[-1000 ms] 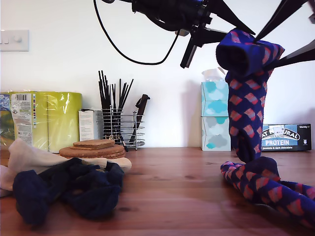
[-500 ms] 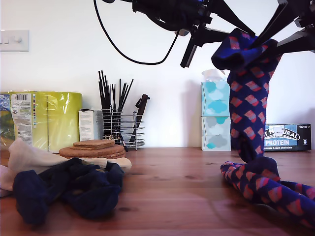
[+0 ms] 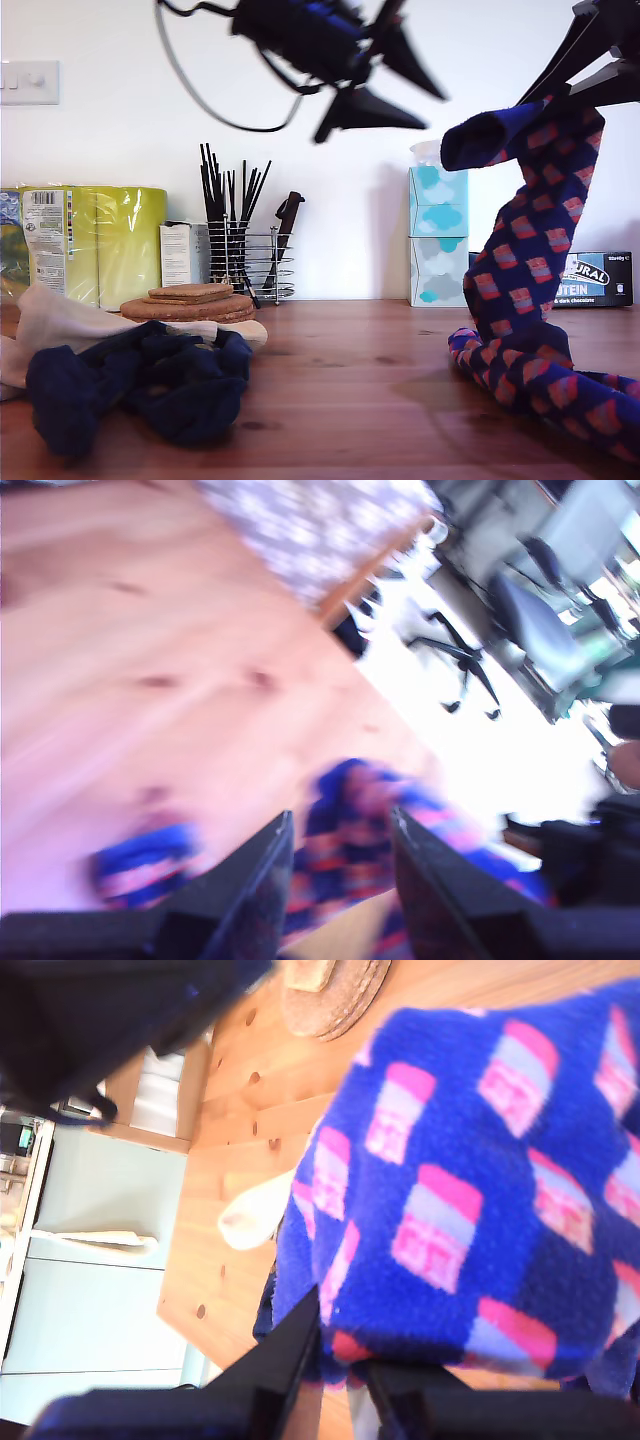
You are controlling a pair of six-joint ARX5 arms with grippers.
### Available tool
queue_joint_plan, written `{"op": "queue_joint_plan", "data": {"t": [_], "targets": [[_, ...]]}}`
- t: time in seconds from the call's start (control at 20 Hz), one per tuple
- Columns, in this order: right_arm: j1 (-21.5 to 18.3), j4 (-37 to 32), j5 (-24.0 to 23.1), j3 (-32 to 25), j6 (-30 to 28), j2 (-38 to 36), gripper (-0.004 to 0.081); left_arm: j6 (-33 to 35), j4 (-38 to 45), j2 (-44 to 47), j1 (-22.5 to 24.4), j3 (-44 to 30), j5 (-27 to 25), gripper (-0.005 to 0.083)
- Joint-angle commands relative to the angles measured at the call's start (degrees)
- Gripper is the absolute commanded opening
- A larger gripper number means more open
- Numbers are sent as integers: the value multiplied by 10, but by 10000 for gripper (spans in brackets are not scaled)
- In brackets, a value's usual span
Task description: Pair up the socks based on colour and pattern, by placing each sock on top of its pair
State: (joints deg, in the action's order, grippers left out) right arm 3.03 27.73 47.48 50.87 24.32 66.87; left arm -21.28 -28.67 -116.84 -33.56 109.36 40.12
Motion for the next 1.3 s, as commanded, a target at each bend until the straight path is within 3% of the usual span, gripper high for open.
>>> {"op": "queue_joint_plan", "data": {"t": [0.0, 0.05, 0.15, 0.25, 0.4, 0.65, 0.75, 1.0, 1.25], "targets": [[-2, -5, 5, -4, -3, -8, -13, 35, -40, 36, 13, 7, 9, -21], [-2, -9, 8, -4, -3, -8, -13, 77, -70, 50, 18, 7, -3, -22], [-2, -26, 22, -3, -4, -8, -13, 162, -140, 85, 18, 7, -79, -22], [-2, -30, 35, 6, -3, -8, -13, 209, -187, 116, 3, 7, -137, -22], [-2, -17, 59, 26, -3, -13, -13, 233, -210, 141, -15, 7, -161, -22], [-2, 18, 43, 33, -37, -50, -13, 244, -207, 180, -21, -17, -187, -22], [-2, 35, 27, 33, -54, -61, -13, 245, -175, 213, -21, -75, -197, -22], [-1, 59, 20, 33, -67, -78, -13, 243, -41, 347, -14, -328, -225, -22], [0, 152, 20, 43, -45, -139, -13, 212, 66, 457, -10, -527, -242, -22]]}}
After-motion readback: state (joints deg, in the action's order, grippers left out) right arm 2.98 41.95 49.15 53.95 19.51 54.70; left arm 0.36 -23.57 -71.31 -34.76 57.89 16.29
